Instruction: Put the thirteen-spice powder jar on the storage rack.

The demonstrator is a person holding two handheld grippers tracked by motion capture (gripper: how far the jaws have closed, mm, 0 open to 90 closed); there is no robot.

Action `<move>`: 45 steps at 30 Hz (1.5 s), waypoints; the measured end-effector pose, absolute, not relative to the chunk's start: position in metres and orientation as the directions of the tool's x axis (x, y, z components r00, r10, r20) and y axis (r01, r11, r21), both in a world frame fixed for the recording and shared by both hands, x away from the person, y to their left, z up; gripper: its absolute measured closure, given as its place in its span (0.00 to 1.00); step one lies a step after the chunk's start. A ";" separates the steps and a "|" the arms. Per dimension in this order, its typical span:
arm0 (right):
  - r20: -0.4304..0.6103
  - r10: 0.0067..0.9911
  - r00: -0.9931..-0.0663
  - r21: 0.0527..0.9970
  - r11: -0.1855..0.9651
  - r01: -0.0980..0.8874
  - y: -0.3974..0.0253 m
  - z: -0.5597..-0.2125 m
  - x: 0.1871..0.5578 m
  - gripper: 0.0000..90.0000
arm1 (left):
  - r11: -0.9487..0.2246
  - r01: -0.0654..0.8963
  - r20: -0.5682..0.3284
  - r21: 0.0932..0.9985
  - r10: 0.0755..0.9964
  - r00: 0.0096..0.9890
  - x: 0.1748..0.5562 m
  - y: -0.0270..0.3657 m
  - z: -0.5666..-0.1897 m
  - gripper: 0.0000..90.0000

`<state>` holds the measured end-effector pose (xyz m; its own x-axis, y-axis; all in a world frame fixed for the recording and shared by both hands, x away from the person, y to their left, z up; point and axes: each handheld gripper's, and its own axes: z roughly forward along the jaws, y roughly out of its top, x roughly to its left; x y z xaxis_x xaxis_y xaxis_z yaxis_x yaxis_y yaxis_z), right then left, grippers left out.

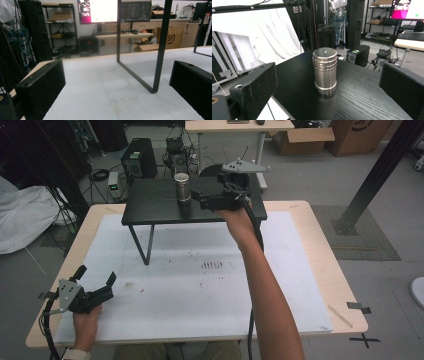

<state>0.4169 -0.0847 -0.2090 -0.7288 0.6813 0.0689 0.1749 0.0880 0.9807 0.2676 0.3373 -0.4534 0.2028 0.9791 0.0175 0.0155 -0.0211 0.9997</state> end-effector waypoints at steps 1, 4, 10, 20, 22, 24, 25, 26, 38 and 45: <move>0.067 0.682 -0.729 0.981 0.089 0.173 -0.086 -0.210 0.415 0.02 | -0.021 0.015 0.017 1.000 0.979 0.203 0.268 0.337 -0.453 0.01; 0.061 0.679 -0.732 0.982 0.092 0.166 -0.090 -0.213 0.409 0.01 | -0.022 0.015 0.018 1.000 0.979 0.203 0.268 0.337 -0.453 0.01; 0.041 0.676 -0.736 0.986 0.090 0.137 -0.097 -0.216 0.396 0.01 | -0.023 0.016 0.019 1.000 0.979 0.203 0.268 0.337 -0.453 0.01; 0.027 0.678 -0.735 0.993 0.069 0.100 -0.112 -0.222 0.371 0.00 | -0.023 0.016 0.019 1.000 0.979 0.204 0.267 0.337 -0.453 0.01; 0.023 0.681 -0.732 0.993 0.069 0.095 -0.115 -0.225 0.366 0.00 | -0.023 0.015 0.020 1.000 0.979 0.205 0.267 0.337 -0.453 0.01; 0.020 0.682 -0.731 0.993 0.071 0.093 -0.117 -0.226 0.364 0.00 | -0.023 0.015 0.020 1.000 0.979 0.205 0.267 0.337 -0.453 0.01; 0.018 0.682 -0.731 0.993 0.071 0.091 -0.119 -0.228 0.361 0.00 | -0.024 0.015 0.020 1.000 0.979 0.205 0.267 0.337 -0.453 0.01; 0.006 0.684 -0.729 0.994 0.078 0.081 -0.123 -0.232 0.355 0.00 | -0.023 0.015 0.020 1.000 0.979 0.205 0.267 0.337 -0.453 0.01; 0.023 0.696 -0.717 0.997 0.040 0.071 -0.144 -0.257 0.332 0.00 | -0.024 0.014 0.021 1.000 0.979 0.204 0.267 0.337 -0.454 0.01; 0.029 0.712 -0.701 0.997 0.027 0.068 -0.155 -0.269 0.323 0.00 | -0.024 0.016 0.020 1.000 0.979 0.204 0.267 0.337 -0.453 0.01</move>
<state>0.3232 -0.1546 -0.2689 -0.7014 0.7122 0.0285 0.0682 0.0272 0.9973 0.2675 0.3373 -0.4534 0.2042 0.9787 0.0202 0.0156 -0.0239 0.9996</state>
